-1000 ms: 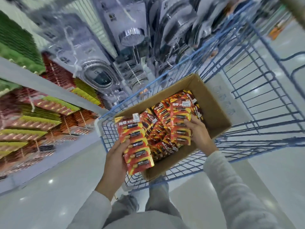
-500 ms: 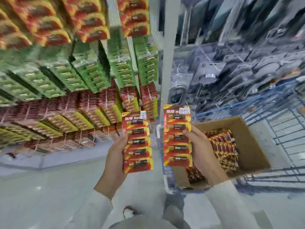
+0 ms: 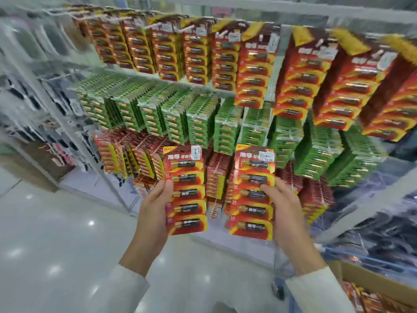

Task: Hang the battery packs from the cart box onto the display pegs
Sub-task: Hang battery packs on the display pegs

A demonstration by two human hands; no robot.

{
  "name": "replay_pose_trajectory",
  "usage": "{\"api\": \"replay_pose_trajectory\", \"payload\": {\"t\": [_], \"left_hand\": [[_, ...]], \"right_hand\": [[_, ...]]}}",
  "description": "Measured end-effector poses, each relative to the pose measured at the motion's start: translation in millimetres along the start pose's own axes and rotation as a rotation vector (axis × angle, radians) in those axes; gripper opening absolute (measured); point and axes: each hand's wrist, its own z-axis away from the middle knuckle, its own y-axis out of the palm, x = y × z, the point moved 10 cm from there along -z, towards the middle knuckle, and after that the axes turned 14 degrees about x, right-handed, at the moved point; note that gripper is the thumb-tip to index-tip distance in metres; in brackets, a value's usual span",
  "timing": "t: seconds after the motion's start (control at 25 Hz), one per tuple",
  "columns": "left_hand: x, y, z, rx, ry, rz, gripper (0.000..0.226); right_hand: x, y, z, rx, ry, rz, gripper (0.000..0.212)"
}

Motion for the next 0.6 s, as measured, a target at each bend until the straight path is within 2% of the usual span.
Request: {"api": "replay_pose_trajectory", "payload": {"t": [0.08,0.24,0.36,0.52,0.6], "left_hand": [[-25.1,-26.0,0.0,-0.054,0.045,0.034,0.038],[-66.2,-75.9,-8.4,-0.181,0.094,0.059,0.036],[-96.5,-106.1,-28.3,-0.233,0.137,0.015,0.039],[-138.5,-147.8,-68.0,-0.288,0.196,0.010,0.054],[-157.7,-167.5,-87.0,-0.326,0.210,0.009,0.050]], "right_hand": [[12.4,37.8,-19.3,0.072,-0.008,0.050,0.035],[23.5,107.2,-62.7,0.176,-0.003,0.091,0.025],[26.0,146.9,-93.8,0.203,-0.017,0.093,0.023],[38.0,197.4,-148.8,0.232,-0.027,0.089,0.023],[46.7,224.6,-178.4,0.269,-0.024,0.089,0.023]]}}
